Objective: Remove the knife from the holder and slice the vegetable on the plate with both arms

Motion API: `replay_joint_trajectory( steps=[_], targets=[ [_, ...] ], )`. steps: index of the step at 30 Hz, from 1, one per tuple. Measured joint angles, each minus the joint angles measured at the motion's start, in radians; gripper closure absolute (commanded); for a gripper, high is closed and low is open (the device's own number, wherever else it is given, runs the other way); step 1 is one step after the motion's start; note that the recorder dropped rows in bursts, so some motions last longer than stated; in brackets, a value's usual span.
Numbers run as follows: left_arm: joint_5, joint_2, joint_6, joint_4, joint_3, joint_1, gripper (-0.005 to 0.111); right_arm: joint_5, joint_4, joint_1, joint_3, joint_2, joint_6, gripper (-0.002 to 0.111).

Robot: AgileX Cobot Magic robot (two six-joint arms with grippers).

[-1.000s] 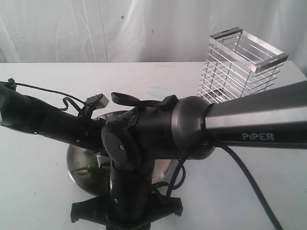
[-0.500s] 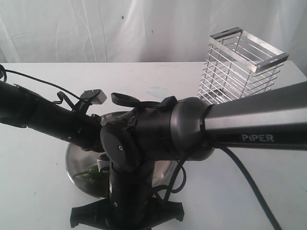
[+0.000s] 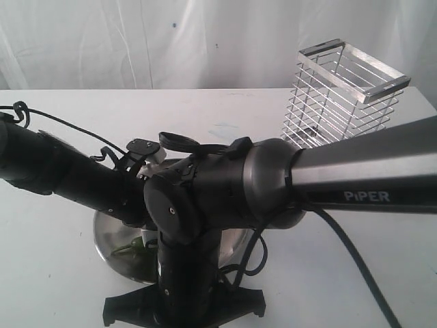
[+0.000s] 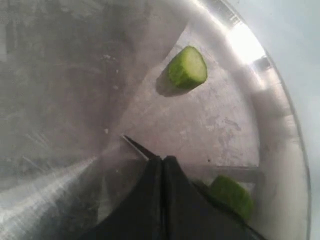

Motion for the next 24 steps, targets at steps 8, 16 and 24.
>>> replay_joint_trajectory(
  steps=[8, 16, 24],
  targets=[
    [-0.01, 0.034, -0.004, 0.011, -0.003, -0.002, 0.107, 0.007, 0.0, 0.0, 0.0, 0.0, -0.006, 0.108],
    [-0.012, 0.043, -0.011, -0.023, -0.005, 0.0, 0.107, 0.023, -0.008, 0.0, 0.0, 0.0, -0.033, 0.108],
    [-0.197, -0.021, -0.011, -0.028, -0.048, 0.017, 0.107, -0.005, -0.009, 0.0, 0.0, 0.0, -0.067, 0.108]
  ],
)
